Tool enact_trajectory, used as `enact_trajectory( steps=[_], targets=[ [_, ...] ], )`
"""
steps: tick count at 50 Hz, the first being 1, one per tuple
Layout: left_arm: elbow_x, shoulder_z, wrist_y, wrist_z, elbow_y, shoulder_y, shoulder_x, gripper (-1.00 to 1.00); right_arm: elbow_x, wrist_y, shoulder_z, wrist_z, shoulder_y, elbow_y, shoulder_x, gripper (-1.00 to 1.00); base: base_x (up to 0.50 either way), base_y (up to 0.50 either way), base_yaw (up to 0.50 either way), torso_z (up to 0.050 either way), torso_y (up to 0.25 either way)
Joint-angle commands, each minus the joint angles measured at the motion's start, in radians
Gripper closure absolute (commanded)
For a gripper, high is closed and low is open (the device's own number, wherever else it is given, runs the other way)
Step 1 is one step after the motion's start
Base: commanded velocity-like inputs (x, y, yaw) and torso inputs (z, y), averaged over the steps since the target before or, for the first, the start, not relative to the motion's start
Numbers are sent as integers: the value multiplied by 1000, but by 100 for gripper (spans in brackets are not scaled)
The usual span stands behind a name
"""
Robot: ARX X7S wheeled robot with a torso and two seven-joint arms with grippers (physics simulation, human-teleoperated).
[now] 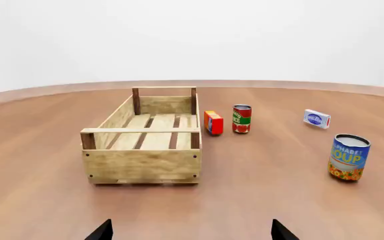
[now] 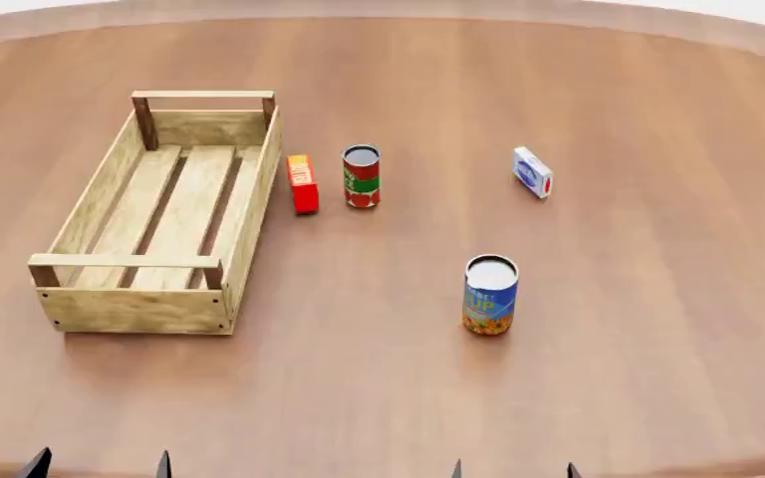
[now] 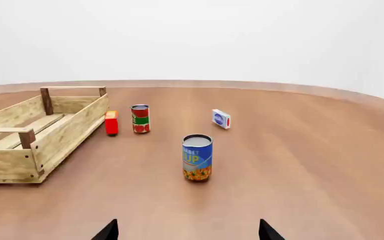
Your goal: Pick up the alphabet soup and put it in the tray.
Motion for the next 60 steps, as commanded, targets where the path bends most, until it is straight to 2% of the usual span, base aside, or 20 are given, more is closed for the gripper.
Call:
enact_trajectory(
  steps=[1,10,30,46,60],
  targets=[
    [-14,19,1,-18,-1,-1,-16,-100,21,-8,-19,15,-2,-1,16,-100,0,0,0,0,0],
    [-38,54,6,-46,-3,-1,-45,-100,-5,-4,-74,52,2,3,47,-100,86,190,0,0,0],
    [-67,97,12,-71,-18,-9,-76,-100,23,-1,-115,76,17,16,78,-100,286,483,0,0,0],
    [-77,123,22,-90,-21,-11,-96,-100,40,-7,-139,92,21,17,98,-100,425,412,0,0,0],
    [-91,141,24,-105,-18,-10,-111,-100,55,-11,-156,106,22,18,111,-100,500,165,0,0,0]
  ],
)
